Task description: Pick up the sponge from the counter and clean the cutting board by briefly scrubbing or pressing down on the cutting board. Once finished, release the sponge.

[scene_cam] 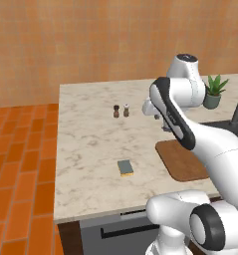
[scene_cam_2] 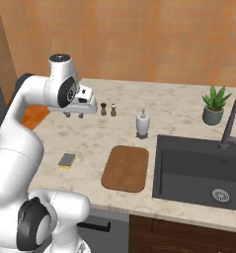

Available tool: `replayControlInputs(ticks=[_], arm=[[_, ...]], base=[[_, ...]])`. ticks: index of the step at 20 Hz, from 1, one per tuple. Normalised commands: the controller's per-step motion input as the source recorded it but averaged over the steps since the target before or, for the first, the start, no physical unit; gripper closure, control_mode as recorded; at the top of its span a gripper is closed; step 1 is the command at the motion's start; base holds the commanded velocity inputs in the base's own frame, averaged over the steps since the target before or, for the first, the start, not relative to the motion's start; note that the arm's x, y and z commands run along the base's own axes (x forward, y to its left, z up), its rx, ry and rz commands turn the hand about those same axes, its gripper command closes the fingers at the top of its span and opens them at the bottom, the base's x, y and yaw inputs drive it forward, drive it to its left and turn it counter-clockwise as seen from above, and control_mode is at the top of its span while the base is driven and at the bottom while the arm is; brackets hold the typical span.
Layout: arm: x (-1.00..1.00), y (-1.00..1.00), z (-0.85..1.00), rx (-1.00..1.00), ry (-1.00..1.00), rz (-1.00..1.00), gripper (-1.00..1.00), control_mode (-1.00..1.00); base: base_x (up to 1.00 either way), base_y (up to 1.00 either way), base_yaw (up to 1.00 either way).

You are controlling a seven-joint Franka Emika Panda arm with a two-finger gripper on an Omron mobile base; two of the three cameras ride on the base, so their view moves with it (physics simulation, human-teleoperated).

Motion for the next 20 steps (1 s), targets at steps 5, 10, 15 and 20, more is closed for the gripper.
replayControlInputs(ticks=[5,10,15,20], arm=[[-0.02,0.19,-0.3,-0.02,0.19,0.0,-1.0,-1.0],[0.0,0.76,-0.69,-0.02,0.11,-0.01,-1.0,-1.0],[0.0,0.46,-0.58,0.0,-0.09,0.0,-1.0,-1.0],[0.06,0.29,-0.57,0.0,-0.16,0.0,-1.0,-1.0]], base=[[0.0,0.0,0.0],[0.0,0.0,0.0],[0.0,0.0,0.0],[0.0,0.0,0.0]])
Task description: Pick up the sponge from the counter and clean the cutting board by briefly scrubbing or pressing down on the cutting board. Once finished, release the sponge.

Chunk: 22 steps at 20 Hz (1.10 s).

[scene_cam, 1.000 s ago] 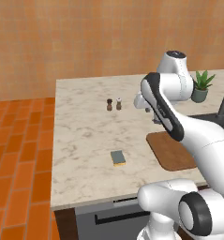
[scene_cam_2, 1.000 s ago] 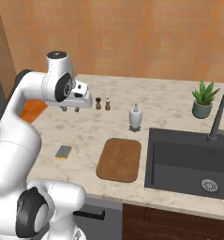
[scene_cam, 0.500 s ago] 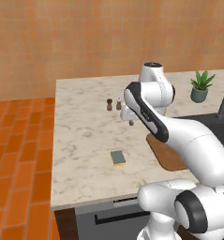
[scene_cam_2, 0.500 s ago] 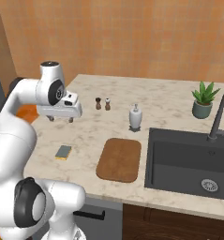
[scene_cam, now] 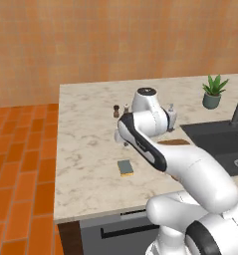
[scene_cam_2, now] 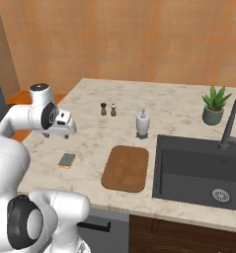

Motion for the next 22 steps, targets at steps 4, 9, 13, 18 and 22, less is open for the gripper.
replayControlInputs(ticks=[4,9,13,18,22], arm=[[0.27,0.05,-0.32,-0.04,0.08,0.0,-1.0,-1.0],[0.16,0.02,-0.37,-0.04,0.09,0.0,-1.0,-1.0],[0.07,0.01,-0.53,0.0,0.01,0.0,-1.0,-1.0],[0.09,0.0,-0.46,0.0,0.01,0.0,-1.0,-1.0],[0.23,0.19,-0.33,0.0,0.04,0.0,-1.0,-1.0]], base=[[0.0,0.0,0.0],[0.0,0.0,0.0],[0.0,0.0,0.0],[0.0,0.0,0.0],[0.0,0.0,0.0]])
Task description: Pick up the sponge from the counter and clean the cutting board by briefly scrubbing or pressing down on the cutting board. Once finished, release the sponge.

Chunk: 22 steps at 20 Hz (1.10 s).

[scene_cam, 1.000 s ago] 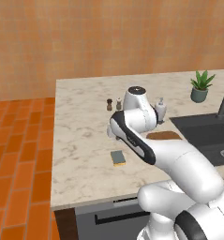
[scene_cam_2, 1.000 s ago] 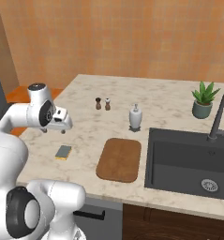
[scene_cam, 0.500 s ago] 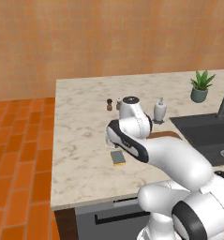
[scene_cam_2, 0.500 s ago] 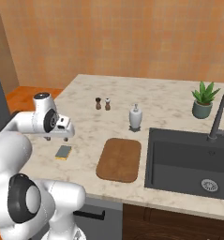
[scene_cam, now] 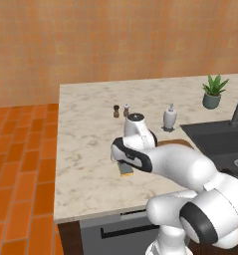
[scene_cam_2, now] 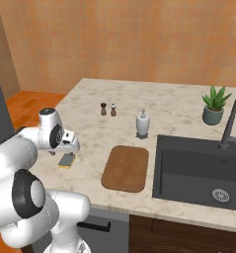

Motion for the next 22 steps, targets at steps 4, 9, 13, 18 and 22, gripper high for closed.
replayControlInputs(ticks=[4,9,13,18,22], arm=[[0.26,0.2,-0.29,0.0,0.02,0.0,-1.0,-1.0],[0.18,0.0,-0.18,0.0,0.0,0.0,-1.0,-1.0],[0.19,0.0,-0.21,0.0,0.0,0.0,-1.0,-1.0],[0.17,0.0,-0.26,0.0,0.0,0.0,-1.0,-1.0],[0.14,0.0,-0.26,0.0,0.0,0.0,-1.0,-1.0]], base=[[0.0,0.0,0.0],[0.0,0.0,0.0],[0.0,0.0,0.0],[0.0,0.0,0.0],[0.0,0.0,0.0]])
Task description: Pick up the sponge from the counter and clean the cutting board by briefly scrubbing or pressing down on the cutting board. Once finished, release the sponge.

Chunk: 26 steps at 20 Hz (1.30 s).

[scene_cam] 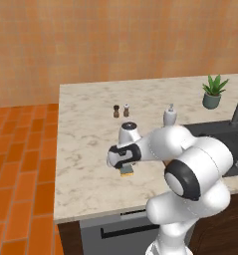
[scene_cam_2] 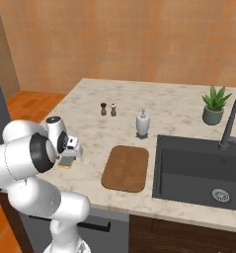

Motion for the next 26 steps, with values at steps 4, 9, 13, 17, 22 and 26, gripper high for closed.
replayControlInputs(ticks=[4,9,13,17,22,26], arm=[[0.13,0.0,-0.22,0.0,0.0,0.0,-1.0,-1.0],[0.11,0.0,-0.12,0.0,0.01,0.0,-1.0,-1.0],[0.05,0.0,-0.01,0.05,0.0,0.0,1.0,-1.0],[0.04,-0.04,0.0,0.09,0.0,0.0,1.0,-1.0],[0.0,-0.1,0.11,0.06,0.06,-0.05,1.0,-1.0],[-0.03,-0.81,0.72,0.09,0.34,-0.44,1.0,-1.0]], base=[[0.0,0.0,0.0],[0.0,0.0,0.0],[0.0,0.0,0.0],[0.0,0.0,0.0],[0.0,0.0,0.0],[0.0,0.0,0.0]])
